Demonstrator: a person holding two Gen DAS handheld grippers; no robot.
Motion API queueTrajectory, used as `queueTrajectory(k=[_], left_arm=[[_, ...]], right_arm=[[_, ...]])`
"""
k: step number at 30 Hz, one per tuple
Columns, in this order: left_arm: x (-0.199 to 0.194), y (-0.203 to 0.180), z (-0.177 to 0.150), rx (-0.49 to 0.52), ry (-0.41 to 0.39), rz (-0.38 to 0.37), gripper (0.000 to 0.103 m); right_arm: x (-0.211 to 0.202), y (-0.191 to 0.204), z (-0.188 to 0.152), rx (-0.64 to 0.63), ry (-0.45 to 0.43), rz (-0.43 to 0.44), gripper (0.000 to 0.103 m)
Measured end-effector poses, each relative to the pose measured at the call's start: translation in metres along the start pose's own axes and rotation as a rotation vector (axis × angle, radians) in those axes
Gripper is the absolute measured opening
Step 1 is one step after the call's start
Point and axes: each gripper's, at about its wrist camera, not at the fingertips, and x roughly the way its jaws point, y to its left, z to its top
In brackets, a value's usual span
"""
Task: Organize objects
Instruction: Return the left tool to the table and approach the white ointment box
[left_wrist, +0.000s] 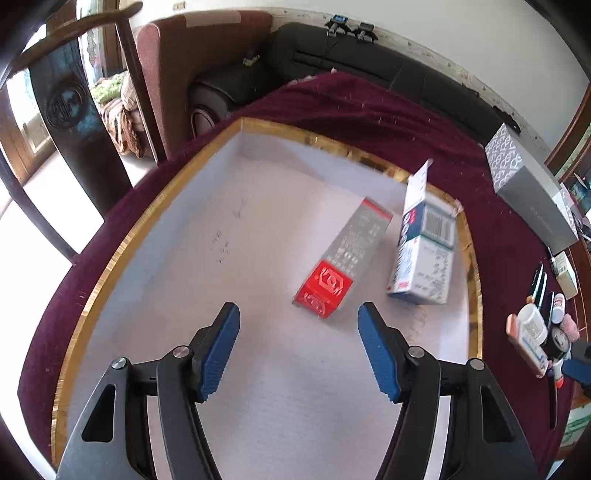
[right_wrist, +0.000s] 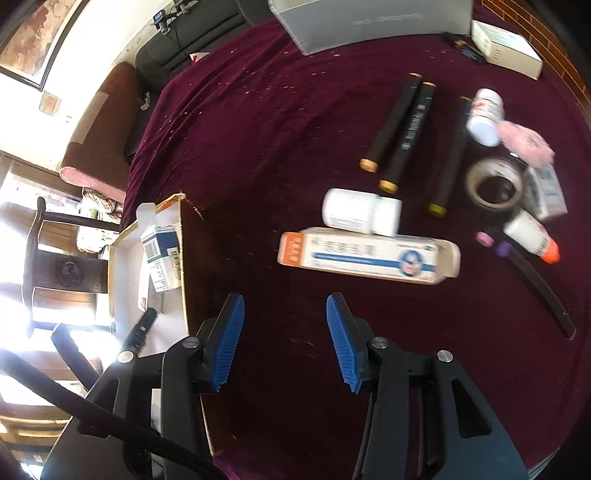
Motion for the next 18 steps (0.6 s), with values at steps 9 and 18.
queueTrajectory(k=[9,18], left_arm=[[-0.063,-0.067,0.011,0.095,-0.092,-0.115,0.061],[-0.041,-0.182,-0.020,0.417,0.035,-0.251,0.061]], right_arm=[[-0.096,-0.032,-0.012,-0.092,-0.325,-0.220,0.046],[-0.114,-0.111,-0.016,0.141,-0.338,-0.215,0.094]])
